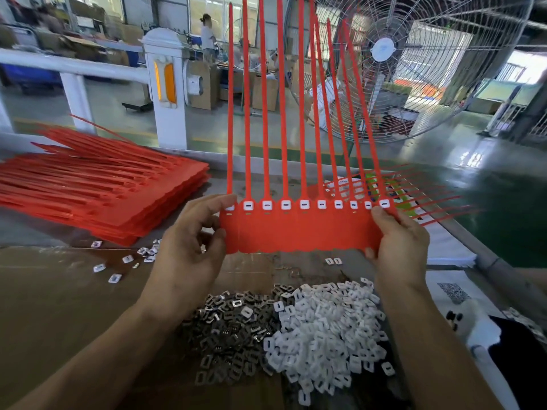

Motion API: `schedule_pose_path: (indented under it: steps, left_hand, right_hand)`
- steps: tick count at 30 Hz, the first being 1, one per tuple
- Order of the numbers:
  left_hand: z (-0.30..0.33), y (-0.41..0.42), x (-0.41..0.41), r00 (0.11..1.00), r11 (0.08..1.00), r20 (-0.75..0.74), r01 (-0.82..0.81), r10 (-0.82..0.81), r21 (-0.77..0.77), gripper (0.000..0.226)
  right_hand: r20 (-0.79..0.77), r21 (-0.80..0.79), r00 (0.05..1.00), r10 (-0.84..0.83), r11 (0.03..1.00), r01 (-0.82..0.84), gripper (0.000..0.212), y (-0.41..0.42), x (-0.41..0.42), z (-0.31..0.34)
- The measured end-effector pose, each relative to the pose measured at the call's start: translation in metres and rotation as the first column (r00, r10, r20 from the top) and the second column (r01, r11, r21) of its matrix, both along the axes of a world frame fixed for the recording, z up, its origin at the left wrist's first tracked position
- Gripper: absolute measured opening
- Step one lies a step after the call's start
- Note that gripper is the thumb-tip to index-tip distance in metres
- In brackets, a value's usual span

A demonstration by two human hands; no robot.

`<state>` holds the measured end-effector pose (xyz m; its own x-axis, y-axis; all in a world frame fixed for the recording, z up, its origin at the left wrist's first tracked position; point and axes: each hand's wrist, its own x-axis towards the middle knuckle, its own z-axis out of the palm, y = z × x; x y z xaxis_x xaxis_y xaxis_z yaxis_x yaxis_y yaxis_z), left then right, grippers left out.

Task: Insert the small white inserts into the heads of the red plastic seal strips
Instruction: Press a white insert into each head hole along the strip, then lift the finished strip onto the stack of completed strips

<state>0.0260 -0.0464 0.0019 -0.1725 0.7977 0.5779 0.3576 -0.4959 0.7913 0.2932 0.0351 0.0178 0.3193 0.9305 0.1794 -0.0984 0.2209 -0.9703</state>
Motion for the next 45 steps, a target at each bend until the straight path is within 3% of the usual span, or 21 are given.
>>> schedule_pose_path:
  steps: [7,17,21,27,30,35,40,43,45]
  left_hand:
    - [-0.002,0.003,-0.003,0.999,0.997,-0.023,-0.047,0.046,-0.062,0.059]
    - [-0.011,0.010,-0.007,0.999,0.988,-0.027,-0.029,0.025,-0.154,0.052]
    - [-0.012,0.012,-0.005,1.000,0.989,-0.018,0.006,-0.009,-0.147,0.056]
    - [-0.016,0.013,-0.004,0.996,0.989,-0.082,0.016,-0.028,-0.147,0.043]
    - [-0.019,0.013,-0.004,0.994,0.988,-0.111,0.007,-0.024,-0.155,0.037]
    - [-0.025,0.016,-0.008,0.999,0.974,-0.042,0.010,-0.020,-0.226,0.033]
    - [-0.024,0.016,-0.010,1.000,0.973,-0.022,-0.011,0.006,-0.229,0.029]
    - [-0.024,0.016,-0.010,0.998,0.960,0.057,0.019,-0.003,-0.280,0.027]
    - [-0.022,0.016,-0.010,0.986,0.947,0.169,0.054,0.000,-0.316,0.027]
  right_hand:
    - [-0.009,-0.128,1.000,-0.004,0.992,0.003,0.010,0.003,-0.004,-0.002]
    - [0.113,-0.155,0.994,-0.011,0.987,0.029,0.016,0.009,-0.009,-0.011]
    - [0.124,-0.182,0.989,-0.084,0.978,0.106,0.019,0.015,-0.007,-0.016]
    - [0.003,-0.255,0.961,-0.278,0.929,0.269,0.017,0.027,0.006,-0.022]
    - [-0.239,-0.295,0.937,-0.256,0.938,0.181,0.022,0.029,0.008,-0.022]
    - [-0.602,-0.243,0.781,-0.167,0.970,0.021,0.028,0.038,0.011,-0.015]
    - [-0.630,-0.232,0.776,-0.039,0.963,-0.140,0.031,0.036,0.008,-0.014]
    - [-0.515,-0.301,0.856,-0.046,0.945,-0.131,0.017,0.033,0.009,-0.013]
    - [-0.394,-0.359,0.919,-0.018,0.923,-0.136,0.025,0.030,0.011,-0.016]
